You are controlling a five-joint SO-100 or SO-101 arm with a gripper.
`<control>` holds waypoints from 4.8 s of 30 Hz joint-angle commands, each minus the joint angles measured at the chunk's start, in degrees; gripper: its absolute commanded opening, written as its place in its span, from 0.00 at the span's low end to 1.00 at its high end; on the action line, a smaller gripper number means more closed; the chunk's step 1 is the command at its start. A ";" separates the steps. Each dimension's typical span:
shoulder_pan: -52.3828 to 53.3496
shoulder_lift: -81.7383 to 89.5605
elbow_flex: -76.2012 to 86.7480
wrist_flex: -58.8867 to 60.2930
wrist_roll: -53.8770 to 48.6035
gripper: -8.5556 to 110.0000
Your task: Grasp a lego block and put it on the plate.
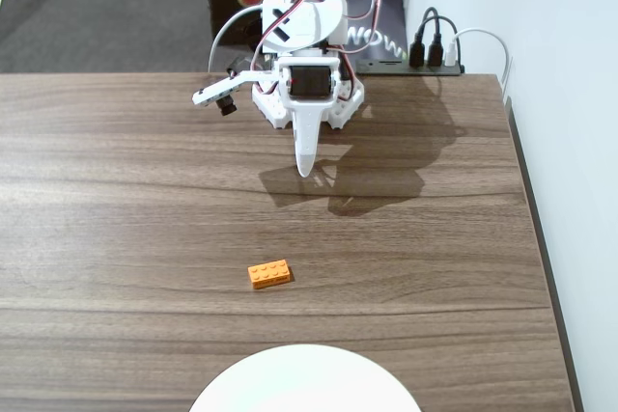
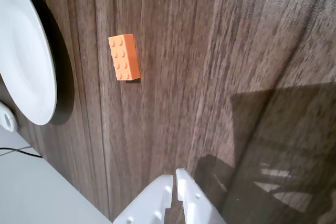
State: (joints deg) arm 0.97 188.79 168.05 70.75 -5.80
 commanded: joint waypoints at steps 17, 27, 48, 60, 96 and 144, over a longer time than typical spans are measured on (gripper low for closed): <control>3.52 -10.20 -3.60 -3.69 0.35 0.08; 10.63 -14.94 -5.71 -9.23 -2.29 0.08; 28.74 -44.47 -20.13 -25.75 -18.02 0.08; 29.09 -62.58 -25.75 -35.60 -22.24 0.08; 14.33 -79.54 -32.08 -38.85 -29.09 0.08; 3.43 -94.04 -46.41 -34.10 -32.61 0.08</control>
State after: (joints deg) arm 5.19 94.48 124.10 37.09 -37.97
